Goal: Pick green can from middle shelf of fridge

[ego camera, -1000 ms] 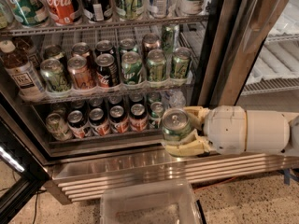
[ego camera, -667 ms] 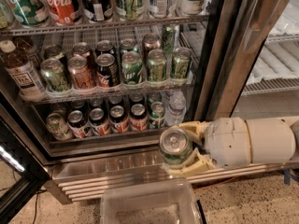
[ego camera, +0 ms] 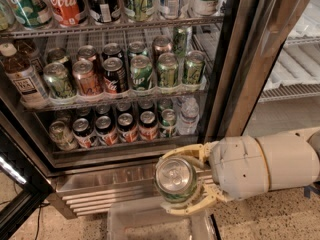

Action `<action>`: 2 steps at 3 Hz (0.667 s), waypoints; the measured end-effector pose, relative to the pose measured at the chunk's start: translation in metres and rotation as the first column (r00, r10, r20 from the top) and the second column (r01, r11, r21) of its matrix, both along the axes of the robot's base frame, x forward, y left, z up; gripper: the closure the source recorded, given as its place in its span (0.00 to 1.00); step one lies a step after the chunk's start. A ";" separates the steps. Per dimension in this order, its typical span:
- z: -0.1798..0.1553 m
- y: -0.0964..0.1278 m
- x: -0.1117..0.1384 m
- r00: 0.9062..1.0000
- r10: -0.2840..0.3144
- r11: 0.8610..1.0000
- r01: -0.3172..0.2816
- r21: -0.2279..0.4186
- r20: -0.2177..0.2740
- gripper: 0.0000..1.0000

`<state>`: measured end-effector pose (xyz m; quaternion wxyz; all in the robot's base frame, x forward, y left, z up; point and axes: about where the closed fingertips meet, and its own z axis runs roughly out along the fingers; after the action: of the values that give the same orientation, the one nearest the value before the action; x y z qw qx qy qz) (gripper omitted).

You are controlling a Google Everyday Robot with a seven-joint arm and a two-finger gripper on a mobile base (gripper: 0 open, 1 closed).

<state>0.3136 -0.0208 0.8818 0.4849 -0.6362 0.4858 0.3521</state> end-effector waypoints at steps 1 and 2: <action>0.031 0.018 -0.012 0.999 0.037 0.996 -0.040 0.073 0.040 1.00; 0.066 0.028 -0.009 0.998 0.030 0.989 -0.038 0.144 0.060 1.00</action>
Offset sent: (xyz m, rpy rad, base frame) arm -0.0074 0.0450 0.1105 0.2393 -0.0832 0.0550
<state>0.3042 0.0074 0.9474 0.5378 -0.6174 0.4338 0.3761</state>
